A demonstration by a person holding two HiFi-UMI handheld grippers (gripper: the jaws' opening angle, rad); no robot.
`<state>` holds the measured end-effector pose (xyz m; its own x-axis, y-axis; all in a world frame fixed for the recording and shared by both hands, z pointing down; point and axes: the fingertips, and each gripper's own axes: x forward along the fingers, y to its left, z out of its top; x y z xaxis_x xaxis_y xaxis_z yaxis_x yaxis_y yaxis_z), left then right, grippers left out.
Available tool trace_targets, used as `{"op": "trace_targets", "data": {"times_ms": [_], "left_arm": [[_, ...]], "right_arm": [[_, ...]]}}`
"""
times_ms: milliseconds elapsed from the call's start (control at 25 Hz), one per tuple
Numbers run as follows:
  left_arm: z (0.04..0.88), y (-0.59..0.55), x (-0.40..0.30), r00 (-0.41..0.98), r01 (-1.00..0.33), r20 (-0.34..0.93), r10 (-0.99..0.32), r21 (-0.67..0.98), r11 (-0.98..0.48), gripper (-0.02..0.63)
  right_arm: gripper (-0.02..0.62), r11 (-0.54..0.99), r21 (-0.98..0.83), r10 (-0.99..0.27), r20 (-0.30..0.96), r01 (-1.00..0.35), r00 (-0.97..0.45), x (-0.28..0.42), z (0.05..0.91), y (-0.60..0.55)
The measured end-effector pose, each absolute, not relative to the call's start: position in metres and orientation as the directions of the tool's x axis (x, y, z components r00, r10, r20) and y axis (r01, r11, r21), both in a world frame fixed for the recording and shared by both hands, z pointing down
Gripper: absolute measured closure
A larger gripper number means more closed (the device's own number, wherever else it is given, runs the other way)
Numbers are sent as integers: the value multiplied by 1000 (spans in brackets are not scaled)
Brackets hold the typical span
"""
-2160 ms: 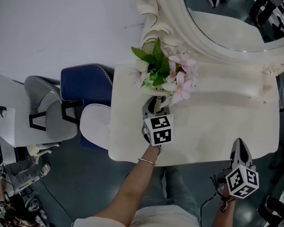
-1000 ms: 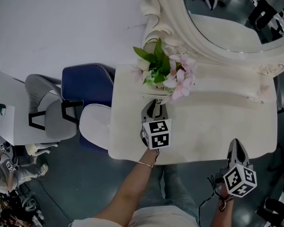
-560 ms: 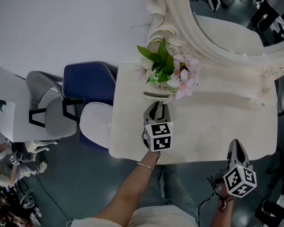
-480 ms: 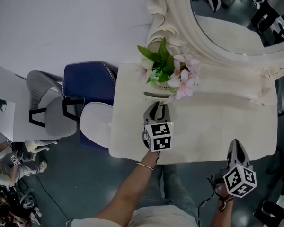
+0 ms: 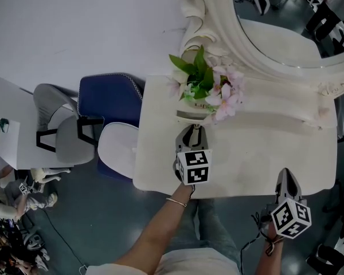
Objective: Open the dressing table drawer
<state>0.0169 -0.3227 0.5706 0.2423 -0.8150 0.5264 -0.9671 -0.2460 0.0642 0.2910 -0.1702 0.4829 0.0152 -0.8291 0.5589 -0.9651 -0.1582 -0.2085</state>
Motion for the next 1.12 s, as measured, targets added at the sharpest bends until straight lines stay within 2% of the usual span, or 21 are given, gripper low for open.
{"op": "trace_targets", "data": {"times_ms": [1120], "left_arm": [[571, -303, 15, 249, -965, 532, -809, 70, -251, 502]], "right_arm": [[588, -141, -206, -827, 562, -968, 0, 282, 485, -165]]}}
